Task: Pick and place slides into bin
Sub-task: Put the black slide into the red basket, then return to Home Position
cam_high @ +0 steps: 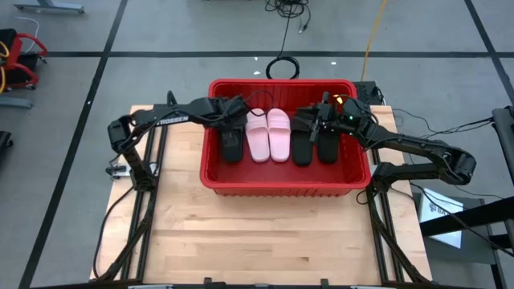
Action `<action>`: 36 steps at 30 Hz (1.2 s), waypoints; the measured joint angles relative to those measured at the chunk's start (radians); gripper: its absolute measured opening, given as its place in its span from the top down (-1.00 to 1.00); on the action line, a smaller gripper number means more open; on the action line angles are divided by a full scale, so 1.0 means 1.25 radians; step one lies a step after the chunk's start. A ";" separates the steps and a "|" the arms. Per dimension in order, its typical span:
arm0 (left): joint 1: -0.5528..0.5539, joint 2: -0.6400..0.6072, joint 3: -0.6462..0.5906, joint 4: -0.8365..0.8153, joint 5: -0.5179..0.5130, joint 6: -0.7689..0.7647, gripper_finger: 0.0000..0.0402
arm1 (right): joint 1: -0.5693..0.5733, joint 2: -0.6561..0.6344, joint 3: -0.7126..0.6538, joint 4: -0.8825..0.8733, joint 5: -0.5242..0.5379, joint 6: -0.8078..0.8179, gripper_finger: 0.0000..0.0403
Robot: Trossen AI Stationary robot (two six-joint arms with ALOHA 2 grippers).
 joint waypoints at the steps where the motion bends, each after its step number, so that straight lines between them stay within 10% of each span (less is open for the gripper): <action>1: -0.005 -0.005 0.000 -0.002 -0.001 -0.002 -0.27 | 0.000 0.000 0.000 0.000 0.000 0.000 0.30; 36: -0.040 -0.258 0.000 0.015 0.057 -0.099 -0.27 | 0.004 -0.024 0.000 0.071 0.002 0.159 0.30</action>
